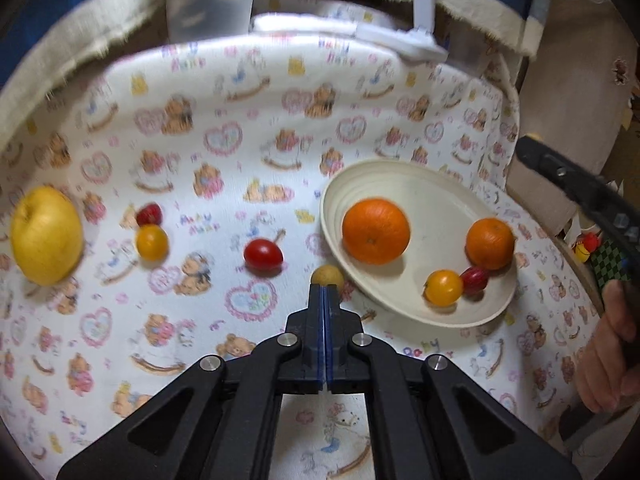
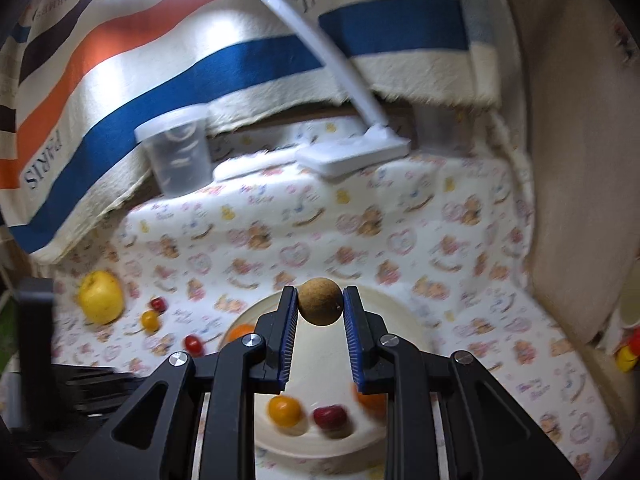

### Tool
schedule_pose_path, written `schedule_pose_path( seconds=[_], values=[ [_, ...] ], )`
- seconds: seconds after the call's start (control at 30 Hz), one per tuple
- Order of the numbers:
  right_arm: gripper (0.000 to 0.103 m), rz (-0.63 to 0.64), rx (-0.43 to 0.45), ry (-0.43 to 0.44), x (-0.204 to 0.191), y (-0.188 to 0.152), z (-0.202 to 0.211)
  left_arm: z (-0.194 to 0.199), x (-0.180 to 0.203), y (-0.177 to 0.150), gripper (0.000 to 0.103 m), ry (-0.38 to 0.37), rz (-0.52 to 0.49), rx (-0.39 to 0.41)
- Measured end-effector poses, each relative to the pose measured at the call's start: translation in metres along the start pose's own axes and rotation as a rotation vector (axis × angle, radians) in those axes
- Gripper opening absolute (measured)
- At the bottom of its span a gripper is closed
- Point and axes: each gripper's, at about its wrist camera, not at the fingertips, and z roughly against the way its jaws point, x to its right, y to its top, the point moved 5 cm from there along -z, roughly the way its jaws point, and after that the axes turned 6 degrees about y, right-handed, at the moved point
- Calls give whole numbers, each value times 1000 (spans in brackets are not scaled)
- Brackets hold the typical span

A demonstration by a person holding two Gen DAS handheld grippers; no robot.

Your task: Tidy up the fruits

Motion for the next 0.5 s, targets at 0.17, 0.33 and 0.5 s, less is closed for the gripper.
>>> schedule_pose_path(
  seconds=[0.17, 0.33, 0.5],
  values=[
    [24, -24, -6, 23, 6, 4, 2, 22, -3, 9, 0, 6, 8, 42],
    [24, -26, -7, 34, 6, 5, 3, 34, -5, 16, 0, 20, 8, 59],
    [24, -22, -16, 39, 4, 4, 3, 14, -10, 10, 43, 38, 32, -7]
  ],
)
